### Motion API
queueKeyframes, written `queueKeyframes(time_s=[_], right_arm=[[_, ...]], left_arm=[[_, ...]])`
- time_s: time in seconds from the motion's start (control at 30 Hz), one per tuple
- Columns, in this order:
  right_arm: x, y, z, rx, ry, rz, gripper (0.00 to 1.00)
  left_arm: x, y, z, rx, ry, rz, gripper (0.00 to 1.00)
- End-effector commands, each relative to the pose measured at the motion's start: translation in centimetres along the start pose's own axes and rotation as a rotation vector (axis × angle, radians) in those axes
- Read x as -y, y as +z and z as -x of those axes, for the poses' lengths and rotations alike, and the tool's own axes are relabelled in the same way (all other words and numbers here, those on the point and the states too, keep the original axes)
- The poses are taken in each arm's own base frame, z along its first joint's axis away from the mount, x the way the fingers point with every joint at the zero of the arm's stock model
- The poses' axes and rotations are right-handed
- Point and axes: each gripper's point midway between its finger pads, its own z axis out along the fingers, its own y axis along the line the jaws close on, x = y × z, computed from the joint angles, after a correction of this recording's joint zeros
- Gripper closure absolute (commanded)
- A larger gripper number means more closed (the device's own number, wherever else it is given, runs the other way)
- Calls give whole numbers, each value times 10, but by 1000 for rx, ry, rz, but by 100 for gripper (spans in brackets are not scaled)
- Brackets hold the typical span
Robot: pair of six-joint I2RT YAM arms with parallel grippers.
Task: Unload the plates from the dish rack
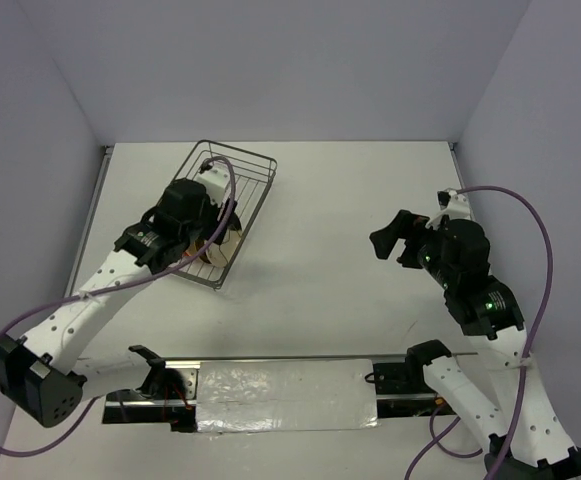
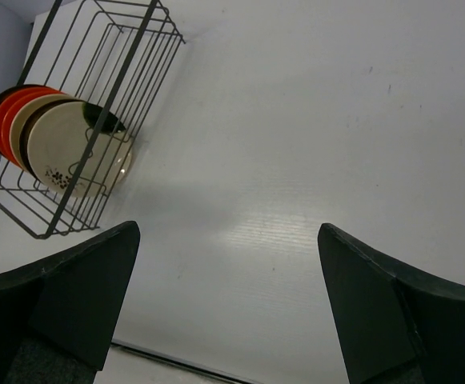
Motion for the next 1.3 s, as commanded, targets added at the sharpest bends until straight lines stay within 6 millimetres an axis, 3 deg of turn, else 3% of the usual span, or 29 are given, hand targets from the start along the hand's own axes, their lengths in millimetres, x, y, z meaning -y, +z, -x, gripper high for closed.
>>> queueKeyframes(time_s=[0.0, 0.13, 0.2, 0.23, 0.37, 0.47, 0.67, 0.73, 0.87, 0.93, 1.0, 1.13, 1.27], right_arm=[[-10, 11, 13, 50, 4, 43, 0], [-8, 19, 8, 38, -7, 43, 0], [-6, 22, 5, 31, -17, 38, 0], [-6, 22, 5, 31, -20, 37, 0], [-4, 23, 5, 31, -37, 30, 0], [-4, 23, 5, 30, -41, 32, 0], [-3, 26, 1, 29, -46, 38, 0], [-3, 27, 0, 25, -49, 37, 0], [-2, 27, 2, 25, -57, 32, 0], [-3, 26, 3, 29, -57, 32, 0], [-3, 24, 4, 35, -57, 33, 0], [-5, 20, 8, 51, -57, 39, 0], [-12, 25, 12, 59, -57, 74, 0]], left_arm=[[-23, 14, 21, 70, -74, 156, 19], [-23, 33, 17, 65, -86, 186, 30], [-21, 46, 6, 28, -76, 196, 33], [-20, 51, 2, 18, -78, 198, 41], [-15, 69, -13, -16, -63, 198, 42], [-15, 82, -25, -59, -42, 223, 49], [-16, 97, -44, -113, -37, 236, 53], [-15, 99, -48, -126, -41, 231, 65], [-22, 99, -49, -136, -48, 238, 77], [-24, 97, -48, -142, -50, 239, 89], [-29, 91, -41, -134, -53, 239, 99], [-40, 67, -3, -52, -5, 230, 100], [-56, 11, 68, 144, 1, 224, 100]])
